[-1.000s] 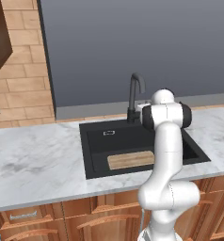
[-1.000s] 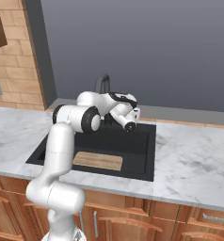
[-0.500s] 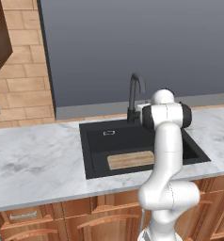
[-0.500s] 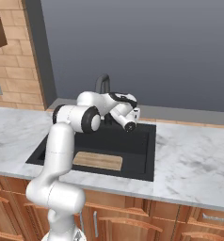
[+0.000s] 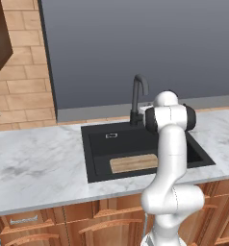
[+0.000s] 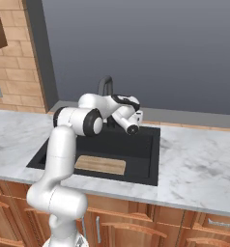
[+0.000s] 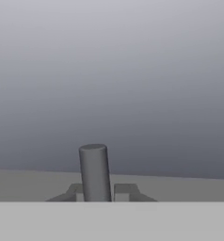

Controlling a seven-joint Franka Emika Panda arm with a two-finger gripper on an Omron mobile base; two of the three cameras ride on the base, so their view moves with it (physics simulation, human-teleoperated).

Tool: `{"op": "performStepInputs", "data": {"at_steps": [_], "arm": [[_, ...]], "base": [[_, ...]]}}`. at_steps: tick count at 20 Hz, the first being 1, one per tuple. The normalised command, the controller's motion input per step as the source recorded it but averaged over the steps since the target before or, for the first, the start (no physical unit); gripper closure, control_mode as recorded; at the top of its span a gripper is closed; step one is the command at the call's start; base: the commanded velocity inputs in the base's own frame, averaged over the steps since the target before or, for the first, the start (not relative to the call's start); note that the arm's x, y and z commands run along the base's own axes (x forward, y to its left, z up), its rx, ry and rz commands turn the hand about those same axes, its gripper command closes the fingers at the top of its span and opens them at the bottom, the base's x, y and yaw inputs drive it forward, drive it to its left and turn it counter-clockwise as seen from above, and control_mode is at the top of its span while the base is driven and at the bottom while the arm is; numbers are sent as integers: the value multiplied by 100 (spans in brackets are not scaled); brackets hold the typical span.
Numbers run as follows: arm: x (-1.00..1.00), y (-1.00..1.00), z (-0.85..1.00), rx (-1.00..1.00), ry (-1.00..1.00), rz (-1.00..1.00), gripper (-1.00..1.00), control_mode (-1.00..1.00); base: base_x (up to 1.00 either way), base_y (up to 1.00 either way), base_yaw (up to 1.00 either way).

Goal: Turn on the sink faucet with hot water and rinse the cutting board for ten seconds, then turn off the faucet. Push the cutting board to reach the water if necessary.

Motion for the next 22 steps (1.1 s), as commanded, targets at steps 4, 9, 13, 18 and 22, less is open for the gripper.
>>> {"op": "performStepInputs", "data": {"at_steps": [4,9,13,18,22], "arm": [[0,0,0,0,0,0,100,-100],[0,0,0,0,0,0,100,-100],[0,0,0,0,0,0,100,-100],[0,0,0,0,0,0,100,-100],[0,0,0,0,0,0,100,-100]], "base": [[0,0,0],[0,0,0],[0,0,0],[0,0,0],[0,0,0]]}}
